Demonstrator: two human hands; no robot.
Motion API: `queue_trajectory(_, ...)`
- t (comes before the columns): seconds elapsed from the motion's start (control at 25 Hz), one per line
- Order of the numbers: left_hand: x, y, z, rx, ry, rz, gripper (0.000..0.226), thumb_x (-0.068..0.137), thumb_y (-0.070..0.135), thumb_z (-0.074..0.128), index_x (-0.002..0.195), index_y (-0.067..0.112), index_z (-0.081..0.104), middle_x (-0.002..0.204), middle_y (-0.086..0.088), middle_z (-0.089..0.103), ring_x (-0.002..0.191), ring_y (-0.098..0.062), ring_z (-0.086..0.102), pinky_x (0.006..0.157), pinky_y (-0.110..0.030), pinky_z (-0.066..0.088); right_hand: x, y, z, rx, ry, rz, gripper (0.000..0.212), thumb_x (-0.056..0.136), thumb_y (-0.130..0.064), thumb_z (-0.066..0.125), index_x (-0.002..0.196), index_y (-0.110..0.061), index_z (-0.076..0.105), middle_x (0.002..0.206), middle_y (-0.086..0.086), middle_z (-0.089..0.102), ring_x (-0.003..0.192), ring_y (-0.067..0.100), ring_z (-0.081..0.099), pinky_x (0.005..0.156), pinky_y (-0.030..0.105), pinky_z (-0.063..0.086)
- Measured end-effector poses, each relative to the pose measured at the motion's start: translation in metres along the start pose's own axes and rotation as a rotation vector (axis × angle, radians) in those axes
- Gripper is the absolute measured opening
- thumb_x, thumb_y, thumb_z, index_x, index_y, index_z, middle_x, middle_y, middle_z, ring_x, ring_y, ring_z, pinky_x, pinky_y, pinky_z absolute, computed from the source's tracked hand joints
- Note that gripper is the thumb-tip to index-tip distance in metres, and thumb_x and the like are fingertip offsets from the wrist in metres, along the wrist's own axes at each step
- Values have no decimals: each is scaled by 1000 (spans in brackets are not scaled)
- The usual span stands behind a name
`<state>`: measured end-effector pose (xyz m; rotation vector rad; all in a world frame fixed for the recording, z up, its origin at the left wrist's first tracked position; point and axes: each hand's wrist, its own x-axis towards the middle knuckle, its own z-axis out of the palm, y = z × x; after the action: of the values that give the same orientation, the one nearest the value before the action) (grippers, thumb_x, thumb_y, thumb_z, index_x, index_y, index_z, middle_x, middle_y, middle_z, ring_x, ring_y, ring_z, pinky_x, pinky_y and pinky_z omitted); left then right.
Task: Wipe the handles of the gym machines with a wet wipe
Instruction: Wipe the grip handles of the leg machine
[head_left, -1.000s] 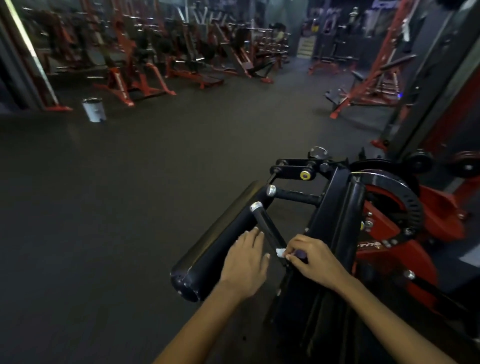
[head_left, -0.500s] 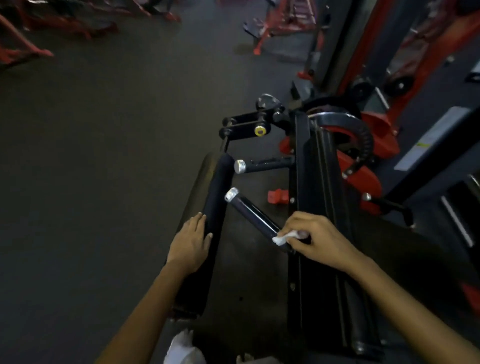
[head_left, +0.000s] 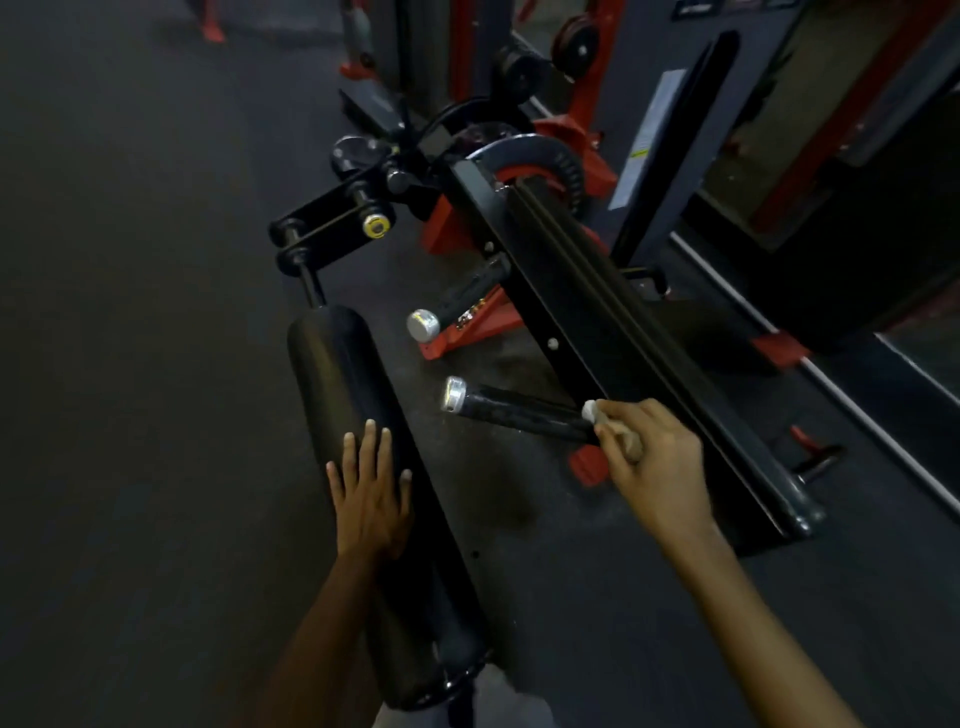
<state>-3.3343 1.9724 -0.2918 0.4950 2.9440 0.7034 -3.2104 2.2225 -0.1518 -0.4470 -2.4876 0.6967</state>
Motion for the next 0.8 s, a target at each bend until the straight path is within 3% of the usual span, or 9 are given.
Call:
queue_trajectory(0.08, -1, -3, 0, 9, -6, 31, 74, 89, 54, 9, 151, 16, 24, 161, -1, 9, 147, -23, -3, 117, -52, 1, -12, -12, 15, -22, 107, 118, 20, 86, -6, 65, 105, -6, 71, 86, 2, 56, 64, 10, 56, 64, 22, 52)
queue_trajectory(0.2, -5, -4, 3, -8, -14, 53, 73, 90, 54, 8, 151, 18, 24, 160, 2, 5, 146, -21, -6, 117, -52, 2, -9, -31, 31, 3, 215, 294, 20, 88, -4, 62, 106, -3, 71, 93, 2, 54, 63, 3, 48, 61, 12, 44)
queue_trajectory(0.28, -5, -9, 1, -3, 5, 90, 71, 91, 52, 10, 150, 18, 26, 160, 2, 8, 146, -21, -5, 118, -52, 4, -4, -48, 40, 51, 269, 336, 19, 87, -3, 62, 105, -2, 71, 93, 4, 56, 65, 6, 51, 63, 13, 43)
queue_trajectory(0.44, -2, -9, -2, -16, 0, 127, 68, 90, 49, 16, 147, 15, 33, 159, -3, 20, 147, -24, 3, 117, -51, 4, 4, -86, 68, 75, 265, 192, 20, 85, -1, 61, 103, 0, 70, 93, 8, 59, 75, 18, 61, 70, 32, 55)
queue_trajectory(0.6, 23, -17, -5, -12, 11, 139, 61, 91, 44, 21, 141, 16, 41, 156, -3, 27, 147, -23, 7, 116, -52, 3, 6, -102, 90, 119, 291, 113, 22, 88, -3, 58, 106, 1, 68, 97, 4, 60, 81, 15, 61, 72, 31, 55)
queue_trajectory(0.8, 43, -11, -8, 44, -11, 145, 45, 95, 25, 47, 138, 14, 45, 153, -4, 33, 146, -26, 12, 115, -58, 8, -2, -114, 104, 104, 380, 77, 21, 90, -5, 60, 109, -1, 68, 103, 4, 62, 89, 13, 61, 75, 27, 54)
